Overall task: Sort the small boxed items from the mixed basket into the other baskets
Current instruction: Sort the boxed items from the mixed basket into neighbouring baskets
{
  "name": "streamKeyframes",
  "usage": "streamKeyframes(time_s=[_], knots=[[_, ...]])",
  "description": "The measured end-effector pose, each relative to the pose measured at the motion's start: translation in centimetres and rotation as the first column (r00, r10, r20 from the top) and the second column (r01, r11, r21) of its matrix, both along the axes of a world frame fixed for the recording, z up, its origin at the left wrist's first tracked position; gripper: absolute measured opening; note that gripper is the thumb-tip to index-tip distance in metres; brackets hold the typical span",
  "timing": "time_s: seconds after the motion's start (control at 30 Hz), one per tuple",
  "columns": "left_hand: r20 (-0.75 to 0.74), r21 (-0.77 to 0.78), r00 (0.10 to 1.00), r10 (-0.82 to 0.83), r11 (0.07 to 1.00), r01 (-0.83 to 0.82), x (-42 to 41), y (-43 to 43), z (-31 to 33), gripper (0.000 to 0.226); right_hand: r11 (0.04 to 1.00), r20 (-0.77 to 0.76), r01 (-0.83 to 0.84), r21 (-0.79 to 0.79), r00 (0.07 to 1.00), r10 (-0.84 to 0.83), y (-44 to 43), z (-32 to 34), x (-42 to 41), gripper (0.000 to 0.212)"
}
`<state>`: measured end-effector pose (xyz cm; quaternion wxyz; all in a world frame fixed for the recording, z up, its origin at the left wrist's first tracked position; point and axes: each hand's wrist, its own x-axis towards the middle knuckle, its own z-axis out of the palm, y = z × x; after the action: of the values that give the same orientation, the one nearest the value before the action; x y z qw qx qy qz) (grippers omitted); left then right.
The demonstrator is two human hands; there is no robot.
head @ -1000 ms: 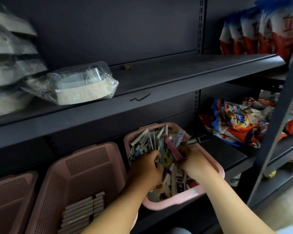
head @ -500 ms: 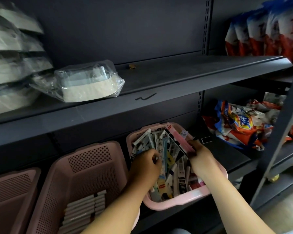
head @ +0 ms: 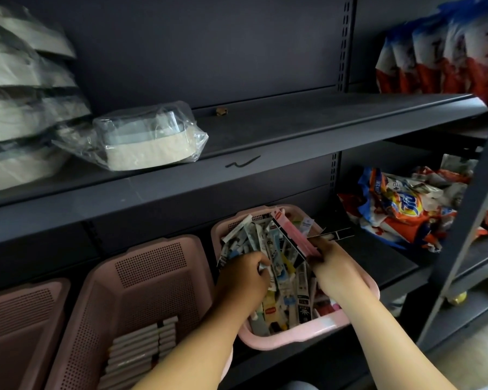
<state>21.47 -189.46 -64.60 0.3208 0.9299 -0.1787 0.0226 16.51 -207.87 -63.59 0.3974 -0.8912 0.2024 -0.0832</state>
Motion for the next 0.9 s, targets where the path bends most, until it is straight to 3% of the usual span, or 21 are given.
streamKeyframes(time_s=[0.27, 0.43, 0.53, 0.67, 0.77, 0.9], knots=[[-0.005, -0.222, 0.999, -0.035, 0.974, 0.033, -0.2, 2.3, 1.6, 0.027, 0.997, 0.030, -0.012, 0.078, 1.000, 0.009, 0.9, 1.4, -0.7, 0.028], [0.090, -0.337, 0.996, -0.005, 0.941, 0.035, -0.7, 5.8, 3.9, 0.038, 0.966, 0.049, -0.075, 0.248, 0.997, 0.065, 4.9, 3.2, -0.6, 0.028], [0.159, -0.369, 0.987, 0.011, 0.928, 0.049, -1.7, 8.4, 5.0, 0.040, 0.835, 0.137, -0.135, 0.534, 0.988, 0.072, 9.5, 4.5, -0.2, 0.020], [0.232, -0.364, 0.970, 0.066, 0.931, 0.024, -3.0, 12.6, 5.6, 0.039, 0.630, 0.167, -0.227, 0.743, 0.974, 0.154, 15.3, 6.1, 0.8, 0.014], [0.225, -0.356, 0.968, 0.111, 0.934, -0.024, -3.9, 16.5, 5.9, 0.037, 0.501, 0.179, -0.272, 0.821, 0.957, 0.227, 19.8, 7.3, 1.2, 0.016], [0.208, -0.334, 0.962, 0.178, 0.937, -0.102, -5.2, 22.3, 6.0, 0.035, 0.500, 0.194, -0.361, 0.787, 0.914, 0.355, 26.3, 7.8, 1.6, 0.018]])
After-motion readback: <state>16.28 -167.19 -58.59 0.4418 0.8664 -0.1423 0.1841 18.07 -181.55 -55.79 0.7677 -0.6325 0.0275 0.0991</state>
